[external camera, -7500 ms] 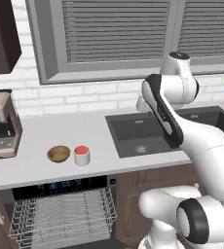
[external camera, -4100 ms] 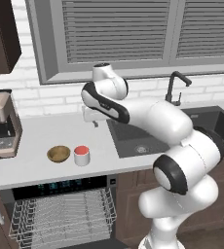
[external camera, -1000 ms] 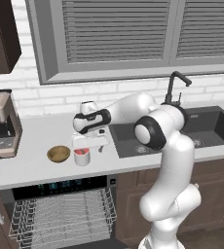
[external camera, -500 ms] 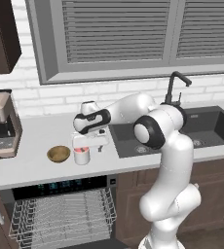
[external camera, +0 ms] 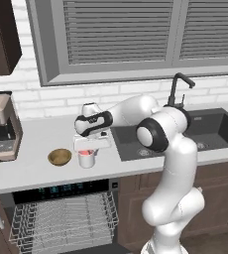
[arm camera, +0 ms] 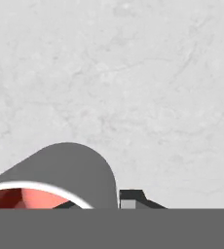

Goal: Pick up the cup and bowl from the counter, place them in the dishwasher, and close the dishwasher door.

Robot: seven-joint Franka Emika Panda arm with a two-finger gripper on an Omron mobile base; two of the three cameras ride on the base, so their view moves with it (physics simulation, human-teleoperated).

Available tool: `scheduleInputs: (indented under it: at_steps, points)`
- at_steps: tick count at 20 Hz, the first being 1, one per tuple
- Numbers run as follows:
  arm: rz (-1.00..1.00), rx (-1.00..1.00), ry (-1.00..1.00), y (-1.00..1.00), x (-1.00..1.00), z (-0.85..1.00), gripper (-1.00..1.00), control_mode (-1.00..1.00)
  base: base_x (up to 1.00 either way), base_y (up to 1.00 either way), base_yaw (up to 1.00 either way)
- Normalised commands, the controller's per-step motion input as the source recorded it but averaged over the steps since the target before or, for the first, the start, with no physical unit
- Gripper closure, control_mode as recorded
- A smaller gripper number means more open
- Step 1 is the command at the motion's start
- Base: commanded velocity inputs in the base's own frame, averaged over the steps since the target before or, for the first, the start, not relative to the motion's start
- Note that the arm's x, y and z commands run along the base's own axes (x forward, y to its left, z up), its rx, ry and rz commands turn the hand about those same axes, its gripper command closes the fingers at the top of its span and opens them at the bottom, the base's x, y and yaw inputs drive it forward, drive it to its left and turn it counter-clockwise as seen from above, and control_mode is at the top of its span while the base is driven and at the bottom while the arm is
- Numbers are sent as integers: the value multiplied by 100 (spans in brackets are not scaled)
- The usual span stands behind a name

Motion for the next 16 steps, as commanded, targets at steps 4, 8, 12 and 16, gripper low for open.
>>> scheduleInputs:
  at_steps: [4, 8, 12, 16]
  points:
    - [0, 2, -14, -12, -99, 0, 100, -100, 0, 0, 0]
    - [0, 3, -22, -12, -100, 1, 100, -100, 0, 0, 0]
    - [1, 0, -23, -1, -100, 1, 100, -100, 0, 0, 0]
    - [3, 0, -17, 3, -100, -15, 100, -100, 0, 0, 0]
